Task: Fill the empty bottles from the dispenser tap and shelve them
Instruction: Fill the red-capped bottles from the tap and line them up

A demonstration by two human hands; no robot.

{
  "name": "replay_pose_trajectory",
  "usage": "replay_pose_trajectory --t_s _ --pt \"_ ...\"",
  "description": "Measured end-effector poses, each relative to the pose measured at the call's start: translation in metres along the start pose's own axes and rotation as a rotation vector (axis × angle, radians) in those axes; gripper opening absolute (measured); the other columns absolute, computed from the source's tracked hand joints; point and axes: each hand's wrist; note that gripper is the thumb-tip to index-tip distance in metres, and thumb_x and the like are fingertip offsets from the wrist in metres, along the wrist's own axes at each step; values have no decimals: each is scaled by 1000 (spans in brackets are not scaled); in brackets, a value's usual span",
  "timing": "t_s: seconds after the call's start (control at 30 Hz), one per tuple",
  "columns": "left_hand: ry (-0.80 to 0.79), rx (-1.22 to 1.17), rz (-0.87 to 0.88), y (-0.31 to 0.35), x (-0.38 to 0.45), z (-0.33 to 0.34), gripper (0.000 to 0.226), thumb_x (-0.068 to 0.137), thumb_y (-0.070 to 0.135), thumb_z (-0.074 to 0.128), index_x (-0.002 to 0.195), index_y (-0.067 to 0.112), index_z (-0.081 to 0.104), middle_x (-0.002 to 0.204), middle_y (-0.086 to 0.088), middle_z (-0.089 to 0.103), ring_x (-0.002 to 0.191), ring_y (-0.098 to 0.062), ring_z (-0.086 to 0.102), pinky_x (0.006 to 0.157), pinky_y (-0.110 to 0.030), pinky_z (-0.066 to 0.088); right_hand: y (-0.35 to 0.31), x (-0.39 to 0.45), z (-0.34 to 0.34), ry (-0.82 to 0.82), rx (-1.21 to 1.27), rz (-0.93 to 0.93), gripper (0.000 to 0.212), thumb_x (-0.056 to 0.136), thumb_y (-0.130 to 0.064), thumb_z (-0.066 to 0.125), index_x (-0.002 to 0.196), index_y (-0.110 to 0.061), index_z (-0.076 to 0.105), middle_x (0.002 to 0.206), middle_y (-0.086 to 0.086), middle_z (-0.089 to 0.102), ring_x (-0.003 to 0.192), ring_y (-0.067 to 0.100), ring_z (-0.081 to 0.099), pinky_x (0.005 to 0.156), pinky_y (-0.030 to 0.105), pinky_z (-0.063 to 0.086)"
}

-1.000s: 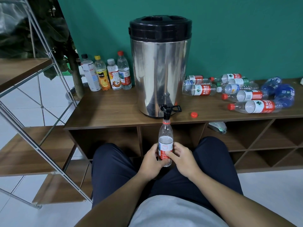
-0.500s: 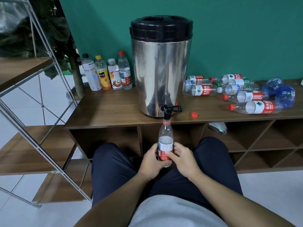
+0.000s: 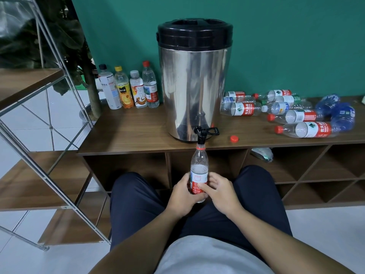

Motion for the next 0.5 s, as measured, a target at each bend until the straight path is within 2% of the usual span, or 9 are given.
replay_pose_trajectory --t_s 0.23,0.37,0.5 --pt "-11 24 -13 -2 1 1 81 79 35 101 150 35 60 131 15 76 122 -6 74 106 -41 64 -3 -1 0 11 -12 -1 39 95 -14 86 131 -23 77 119 -13 82 114 8 77 102 33 62" --pt "-14 11 -33 -3 2 2 79 81 31 100 149 35 60 130 14 76 121 -7 74 106 -42 64 -5 -1 -1 21 -33 -18 32 97 -17 85 125 -30 78 116 -16 82 112 5 77 99 25 60" --pt "-19 2 -37 -4 2 3 79 81 29 100 149 36 59 131 13 76 122 -8 74 107 -43 63 -5 1 -2 28 -47 -23 33 98 -18 84 129 -23 79 117 -15 82 112 5 77 100 24 60"
Point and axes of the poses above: each hand's wrist, its own x-axis towards the middle knuckle, its own z-axis out of the palm, y = z × x
